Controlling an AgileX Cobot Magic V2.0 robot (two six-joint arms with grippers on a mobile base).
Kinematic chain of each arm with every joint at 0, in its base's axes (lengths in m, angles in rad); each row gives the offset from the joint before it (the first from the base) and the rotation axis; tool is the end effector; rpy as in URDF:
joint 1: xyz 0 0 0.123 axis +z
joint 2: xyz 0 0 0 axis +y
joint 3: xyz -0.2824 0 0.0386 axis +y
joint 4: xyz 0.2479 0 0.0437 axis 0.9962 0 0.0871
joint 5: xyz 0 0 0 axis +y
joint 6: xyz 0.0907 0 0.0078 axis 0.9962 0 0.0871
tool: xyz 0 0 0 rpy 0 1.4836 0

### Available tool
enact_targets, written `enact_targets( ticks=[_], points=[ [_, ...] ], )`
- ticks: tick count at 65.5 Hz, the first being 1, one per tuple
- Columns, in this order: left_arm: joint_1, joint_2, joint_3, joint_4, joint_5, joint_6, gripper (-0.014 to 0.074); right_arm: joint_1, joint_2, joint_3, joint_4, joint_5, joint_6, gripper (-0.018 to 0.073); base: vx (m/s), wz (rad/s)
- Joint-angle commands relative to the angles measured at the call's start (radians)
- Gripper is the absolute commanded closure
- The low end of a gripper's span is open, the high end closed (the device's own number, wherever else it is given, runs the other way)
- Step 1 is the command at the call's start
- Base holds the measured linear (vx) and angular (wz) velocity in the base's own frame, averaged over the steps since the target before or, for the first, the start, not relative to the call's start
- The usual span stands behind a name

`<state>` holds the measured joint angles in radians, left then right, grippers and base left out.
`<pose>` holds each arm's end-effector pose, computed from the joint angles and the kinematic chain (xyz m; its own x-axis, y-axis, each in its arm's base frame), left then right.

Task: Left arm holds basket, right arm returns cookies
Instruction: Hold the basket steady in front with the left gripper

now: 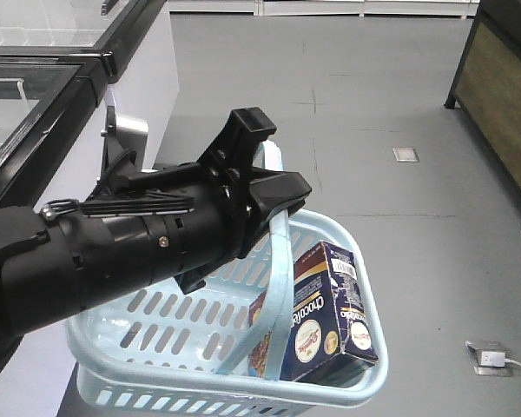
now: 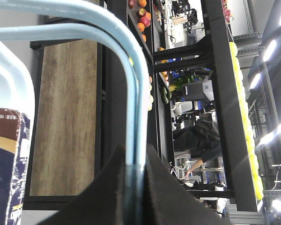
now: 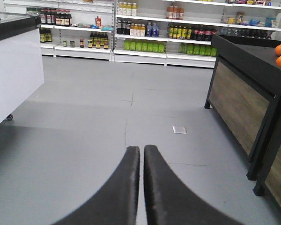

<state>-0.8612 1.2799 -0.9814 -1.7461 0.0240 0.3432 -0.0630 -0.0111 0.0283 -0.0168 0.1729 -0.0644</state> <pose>0.1904 -0.2252 0.3548 -0.7850 -0.5988 -0.1587 -0.0029 0.2597 -0.9657 0.0562 -0.0038 0.1884 -0.1075 -0.0742 -0.9914 0.0573 0.9951 -0.0807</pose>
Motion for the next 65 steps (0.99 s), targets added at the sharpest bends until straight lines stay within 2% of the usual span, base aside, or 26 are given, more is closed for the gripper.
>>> enact_targets(
  ticks=[1,65],
  points=[
    [-0.006,-0.039,-0.036,-0.034,0.024,0.001,0.0599,-0.007,-0.013,0.017,-0.003,-0.073,-0.005,0.0565,0.0,0.0],
    [-0.006,-0.039,-0.036,-0.034,0.024,0.001,0.0599,-0.007,-0.013,0.017,-0.003,-0.074,-0.005,0.0565,0.0,0.0]
  ],
)
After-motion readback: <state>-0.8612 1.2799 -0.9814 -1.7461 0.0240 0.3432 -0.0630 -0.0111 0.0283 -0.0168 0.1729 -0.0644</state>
